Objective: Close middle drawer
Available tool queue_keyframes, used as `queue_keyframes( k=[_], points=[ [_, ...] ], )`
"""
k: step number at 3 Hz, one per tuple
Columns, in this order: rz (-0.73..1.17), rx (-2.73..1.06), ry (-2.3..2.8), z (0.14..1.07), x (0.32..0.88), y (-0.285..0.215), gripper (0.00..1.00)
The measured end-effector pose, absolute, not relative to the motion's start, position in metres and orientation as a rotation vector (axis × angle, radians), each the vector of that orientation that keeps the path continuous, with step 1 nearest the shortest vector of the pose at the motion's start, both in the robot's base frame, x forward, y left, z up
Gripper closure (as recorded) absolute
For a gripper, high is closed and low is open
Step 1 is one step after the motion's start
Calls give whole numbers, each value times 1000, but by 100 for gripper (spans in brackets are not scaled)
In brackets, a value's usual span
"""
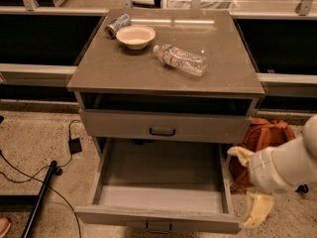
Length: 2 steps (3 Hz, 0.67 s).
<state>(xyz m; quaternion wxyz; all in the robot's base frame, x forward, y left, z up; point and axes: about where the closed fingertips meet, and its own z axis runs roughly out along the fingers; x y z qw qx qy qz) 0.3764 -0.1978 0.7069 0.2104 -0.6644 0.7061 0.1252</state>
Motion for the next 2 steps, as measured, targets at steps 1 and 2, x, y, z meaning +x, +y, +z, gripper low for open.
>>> queue_keyframes(
  k=[1, 2],
  points=[
    [382, -1829, 1880, 629, 368, -192, 0],
    [359, -1804, 1798, 587, 371, -190, 0]
  ],
)
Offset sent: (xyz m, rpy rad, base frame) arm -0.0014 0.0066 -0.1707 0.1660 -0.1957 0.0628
